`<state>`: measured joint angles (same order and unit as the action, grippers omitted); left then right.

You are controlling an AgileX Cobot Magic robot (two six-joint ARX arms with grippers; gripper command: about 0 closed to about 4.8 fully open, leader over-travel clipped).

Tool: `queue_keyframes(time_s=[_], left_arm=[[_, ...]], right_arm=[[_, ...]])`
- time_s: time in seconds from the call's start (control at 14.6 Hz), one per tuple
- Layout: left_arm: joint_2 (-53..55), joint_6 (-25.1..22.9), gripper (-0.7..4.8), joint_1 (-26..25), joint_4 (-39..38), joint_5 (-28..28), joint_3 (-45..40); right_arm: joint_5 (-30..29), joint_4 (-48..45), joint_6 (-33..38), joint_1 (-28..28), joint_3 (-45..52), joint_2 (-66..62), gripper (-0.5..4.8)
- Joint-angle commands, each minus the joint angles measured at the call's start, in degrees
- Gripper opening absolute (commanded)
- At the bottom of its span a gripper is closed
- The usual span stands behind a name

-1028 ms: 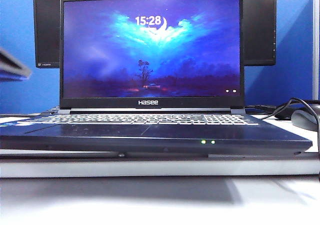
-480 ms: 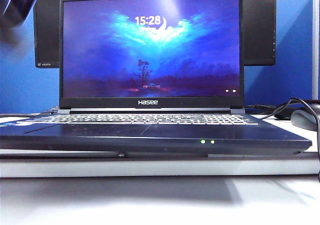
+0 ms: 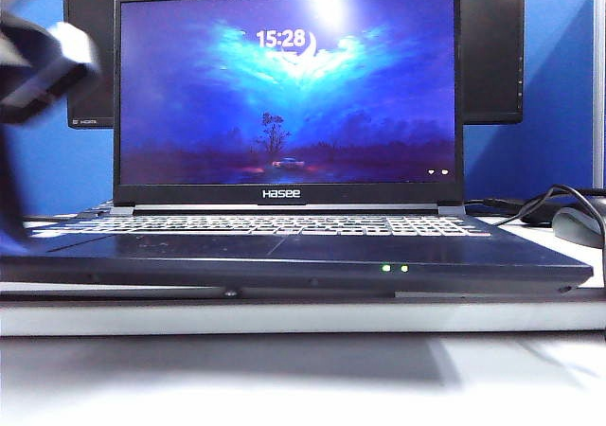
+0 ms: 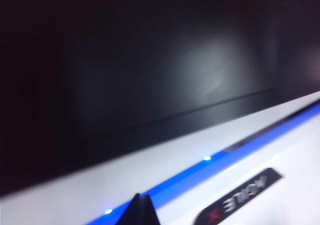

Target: Close the lid of the black laptop.

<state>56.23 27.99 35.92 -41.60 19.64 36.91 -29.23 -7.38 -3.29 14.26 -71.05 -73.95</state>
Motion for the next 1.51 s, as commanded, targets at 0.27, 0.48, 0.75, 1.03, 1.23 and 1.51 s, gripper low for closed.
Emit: queue_keyframes(time_s=[0.27,0.48,0.75,1.03,1.23,1.51], left_arm=[[9.64,0.59,0.04,3.19,7.85,2.73,0.11],[9.92,2.54,0.04,4.92,13.4,1.05,0.11],[10.93,2.32,0.04,5.05,15.85,-0.59,0.09],[12.24,1.97,0.04,5.05,19.04,-1.18,0.07],[12.98,1.14,0.04,5.05,19.65,-2.95,0.07],[13.53,0.72,0.04,5.05,19.06,-2.32,0.07]], right_arm=[[-1.64,2.25,0.2,0.15,-8.96,-6.71,0.23],[-2.43,3.26,0.42,1.9,-9.29,-9.4,0.22],[-2.86,7.65,0.22,3.06,-9.29,-10.16,0.21],[0.9,17.2,-5.35,3.72,-9.29,-10.25,0.2],[1.18,19.8,-6.21,3.69,-9.2,-10.25,0.2],[7.13,19.74,-10.32,3.43,-10.29,-10.25,0.13]])
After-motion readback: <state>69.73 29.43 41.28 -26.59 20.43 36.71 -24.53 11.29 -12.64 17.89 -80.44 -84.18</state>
